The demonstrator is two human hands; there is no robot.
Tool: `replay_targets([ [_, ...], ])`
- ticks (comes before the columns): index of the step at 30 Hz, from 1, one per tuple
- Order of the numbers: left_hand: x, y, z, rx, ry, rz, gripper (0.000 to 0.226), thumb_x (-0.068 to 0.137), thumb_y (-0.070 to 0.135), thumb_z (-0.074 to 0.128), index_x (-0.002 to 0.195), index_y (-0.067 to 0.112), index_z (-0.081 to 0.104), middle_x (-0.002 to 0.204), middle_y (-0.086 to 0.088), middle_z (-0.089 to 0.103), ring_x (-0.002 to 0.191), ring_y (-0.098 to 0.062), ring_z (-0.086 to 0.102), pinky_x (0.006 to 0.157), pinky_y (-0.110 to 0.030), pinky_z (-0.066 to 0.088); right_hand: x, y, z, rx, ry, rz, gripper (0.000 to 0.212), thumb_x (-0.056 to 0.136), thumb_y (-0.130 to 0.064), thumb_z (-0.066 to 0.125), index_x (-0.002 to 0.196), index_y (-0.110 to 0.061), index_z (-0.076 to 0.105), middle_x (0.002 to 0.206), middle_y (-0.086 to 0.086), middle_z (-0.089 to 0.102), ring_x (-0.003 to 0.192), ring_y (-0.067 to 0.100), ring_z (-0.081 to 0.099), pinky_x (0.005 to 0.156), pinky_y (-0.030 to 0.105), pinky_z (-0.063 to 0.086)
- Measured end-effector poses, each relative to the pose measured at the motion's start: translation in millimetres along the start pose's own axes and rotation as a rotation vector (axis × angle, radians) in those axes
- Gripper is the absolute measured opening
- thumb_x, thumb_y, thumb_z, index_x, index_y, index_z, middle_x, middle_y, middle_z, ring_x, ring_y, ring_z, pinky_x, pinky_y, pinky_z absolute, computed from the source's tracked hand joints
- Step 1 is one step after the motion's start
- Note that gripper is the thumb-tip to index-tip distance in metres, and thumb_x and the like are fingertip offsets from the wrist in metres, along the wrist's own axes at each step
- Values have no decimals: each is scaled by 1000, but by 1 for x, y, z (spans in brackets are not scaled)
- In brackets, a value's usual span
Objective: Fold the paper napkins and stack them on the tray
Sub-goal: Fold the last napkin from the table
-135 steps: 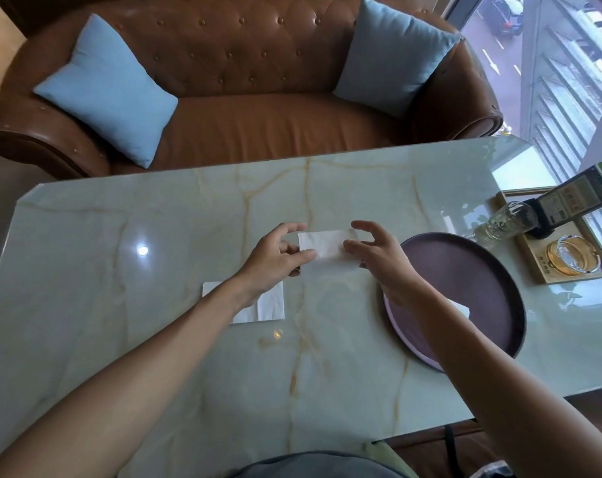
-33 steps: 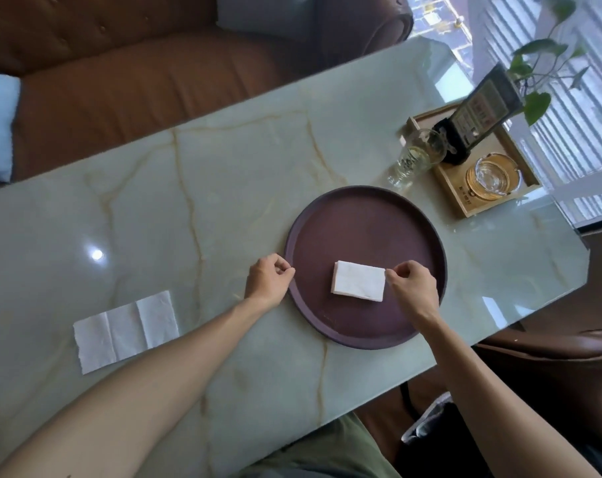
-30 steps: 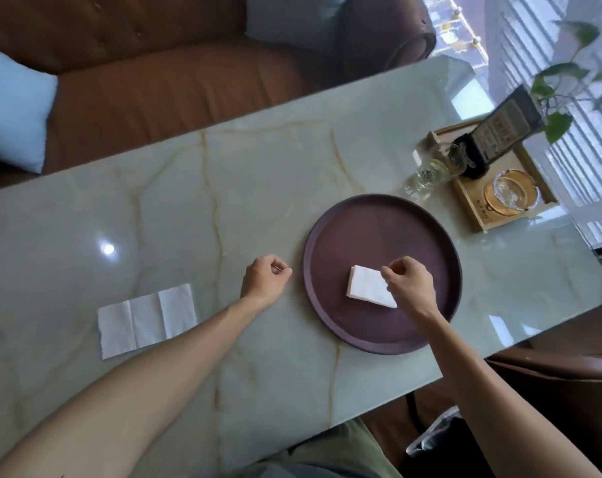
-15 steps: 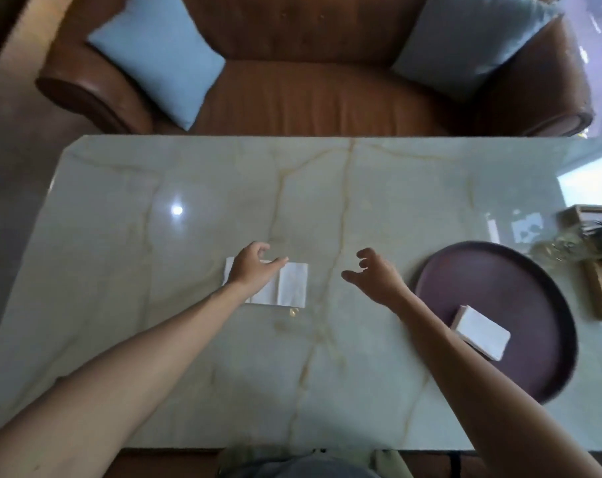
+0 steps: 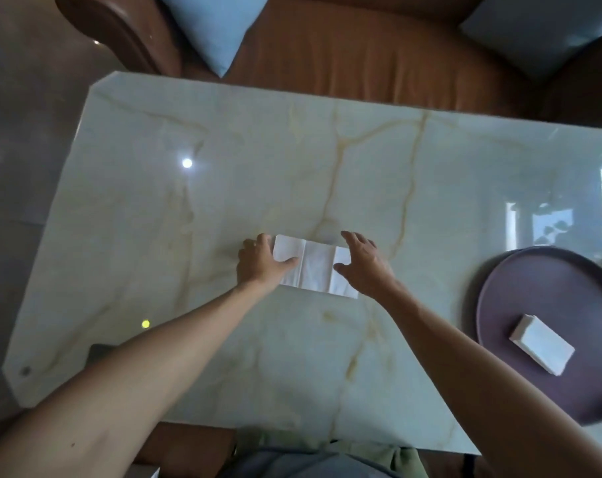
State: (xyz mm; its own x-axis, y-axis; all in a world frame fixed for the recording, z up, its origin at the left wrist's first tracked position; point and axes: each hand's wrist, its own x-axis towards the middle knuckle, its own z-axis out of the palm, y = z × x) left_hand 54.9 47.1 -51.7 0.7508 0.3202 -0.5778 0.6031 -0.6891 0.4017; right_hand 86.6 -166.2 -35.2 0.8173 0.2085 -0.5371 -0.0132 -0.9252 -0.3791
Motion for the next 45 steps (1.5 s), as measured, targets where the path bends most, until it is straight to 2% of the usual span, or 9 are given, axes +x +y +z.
replay_targets([
  [11, 15, -1, 26, 94, 15, 12, 58, 78, 29, 80, 119, 6, 45, 118, -16, 65, 111, -39, 62, 87, -42, 50, 21, -11, 35, -241, 41, 75, 42, 91, -24, 66, 127, -10, 51, 123, 14, 54, 115, 35, 48, 95, 43, 42],
  [15, 18, -2, 22, 70, -49, 71, 13, 79, 19, 67, 86, 14, 58, 100, -12, 71, 98, -36, 66, 76, -35, 50, 23, -10, 29, -201, 10, 53, 24, 90, -19, 61, 113, -13, 62, 118, 10, 57, 115, 32, 50, 98, 41, 39],
  [18, 15, 0, 14, -150, -109, 52, 17, 77, 15, 65, 70, 17, 50, 77, -3, 63, 75, -28, 59, 62, -30, 40, 20, -9, 16, -51, -41, 63, 16, 88, -15, 56, 102, -14, 61, 103, 7, 67, 102, 32, 61, 92, 37, 35],
  [23, 8, 17, -15, -495, -217, 33, 36, 64, 32, 62, 83, 1, 59, 72, 2, 51, 65, -18, 45, 61, -30, 35, 9, -1, -21, 305, -22, 162, 7, 85, -16, 67, 91, -16, 63, 89, 3, 65, 80, 25, 60, 60, 28, 41],
  [31, -26, 48, -36, -815, -434, 66, 32, 75, 20, 69, 106, 12, 69, 94, -1, 72, 86, -19, 68, 82, -43, 60, -38, 24, -75, 935, 78, 191, 7, 87, -6, 72, 84, -11, 70, 77, 3, 67, 71, 19, 62, 66, 30, 47],
  [34, -41, 60, -30, -808, -494, 106, 22, 89, 18, 70, 110, 15, 71, 100, 0, 75, 89, -16, 72, 79, -34, 59, -57, 33, -85, 1028, 75, 173, 5, 91, -8, 71, 86, -8, 70, 78, 4, 65, 72, 20, 59, 70, 34, 45],
  [37, -50, 67, -22, -786, -453, 79, 16, 89, 25, 72, 102, 17, 73, 97, 0, 76, 90, -21, 71, 75, -31, 56, -76, 40, -94, 1090, 78, 144, 11, 96, -14, 67, 89, -6, 73, 81, 5, 69, 77, 20, 63, 72, 33, 50],
  [41, -59, 81, -8, -579, -280, 133, 55, 67, 45, 80, 113, 20, 62, 110, 0, 71, 98, -21, 69, 84, -34, 54, -98, 52, -105, 1210, 40, 118, 18, 99, -19, 62, 86, -11, 72, 76, -4, 70, 72, 11, 66, 67, 23, 53],
  [45, -81, 104, -4, -556, -153, 264, 55, 78, 48, 76, 121, 15, 64, 118, 3, 67, 109, -12, 65, 91, -24, 47, -112, 61, -108, 1284, -15, 78, 18, 100, -21, 60, 88, -12, 70, 81, 0, 69, 76, 14, 66, 72, 25, 52],
])
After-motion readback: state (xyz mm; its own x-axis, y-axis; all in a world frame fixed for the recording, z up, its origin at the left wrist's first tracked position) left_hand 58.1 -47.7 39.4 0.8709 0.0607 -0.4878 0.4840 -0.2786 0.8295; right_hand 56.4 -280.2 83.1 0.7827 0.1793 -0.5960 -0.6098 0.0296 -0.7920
